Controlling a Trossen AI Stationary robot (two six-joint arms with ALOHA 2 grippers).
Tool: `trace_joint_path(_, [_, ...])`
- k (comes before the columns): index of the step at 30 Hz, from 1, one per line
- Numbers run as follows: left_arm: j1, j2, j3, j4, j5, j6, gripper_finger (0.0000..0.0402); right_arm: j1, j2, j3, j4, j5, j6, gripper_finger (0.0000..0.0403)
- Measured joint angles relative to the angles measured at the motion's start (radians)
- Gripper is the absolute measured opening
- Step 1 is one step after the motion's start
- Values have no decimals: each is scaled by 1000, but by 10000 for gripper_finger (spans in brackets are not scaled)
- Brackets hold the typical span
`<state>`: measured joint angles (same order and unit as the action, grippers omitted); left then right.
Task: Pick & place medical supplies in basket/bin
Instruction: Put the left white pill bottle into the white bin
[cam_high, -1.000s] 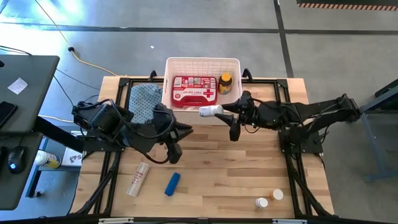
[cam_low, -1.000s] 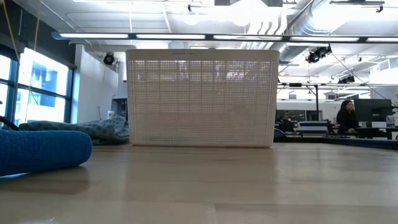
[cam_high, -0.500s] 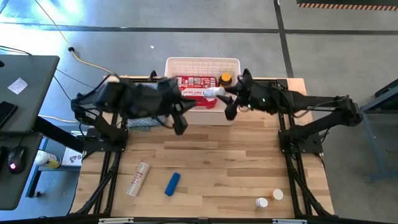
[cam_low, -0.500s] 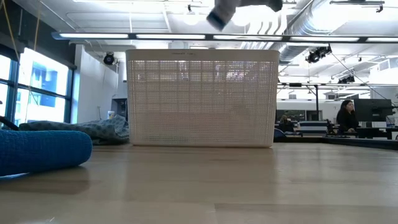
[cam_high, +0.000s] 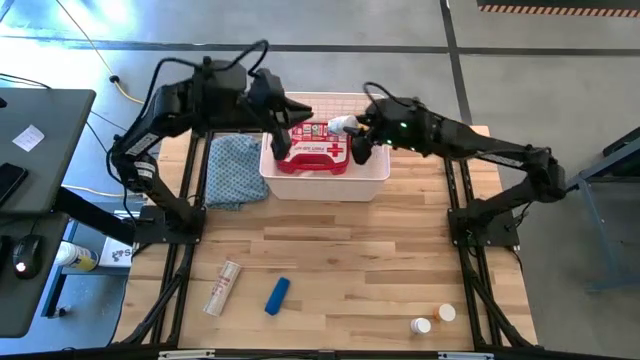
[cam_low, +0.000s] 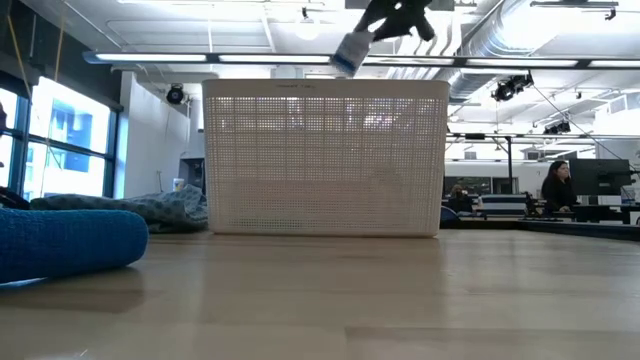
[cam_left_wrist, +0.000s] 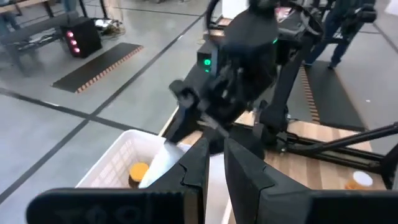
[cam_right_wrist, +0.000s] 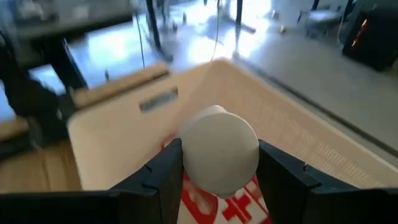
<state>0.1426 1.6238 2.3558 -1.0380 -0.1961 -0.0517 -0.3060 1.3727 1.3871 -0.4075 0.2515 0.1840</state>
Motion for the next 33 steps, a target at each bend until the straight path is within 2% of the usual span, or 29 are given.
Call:
trace_joint_path(6, [74, -4, -1, -15, 88, 33, 85, -49, 148, 187, -235, -29, -33, 164])
trace_joint_path(13, [91, -21, -1, -21, 110, 73, 85, -119, 287, 369, -520, -38, -35, 166])
trace_joint_path(21, [92, -62, 0, -43, 105, 75, 85, -181, 375, 384, -644, -98, -27, 166])
trace_joint_path(33, [93, -81, 0, -51, 113, 70, 85, -177, 497, 384, -662, -123, -27, 166])
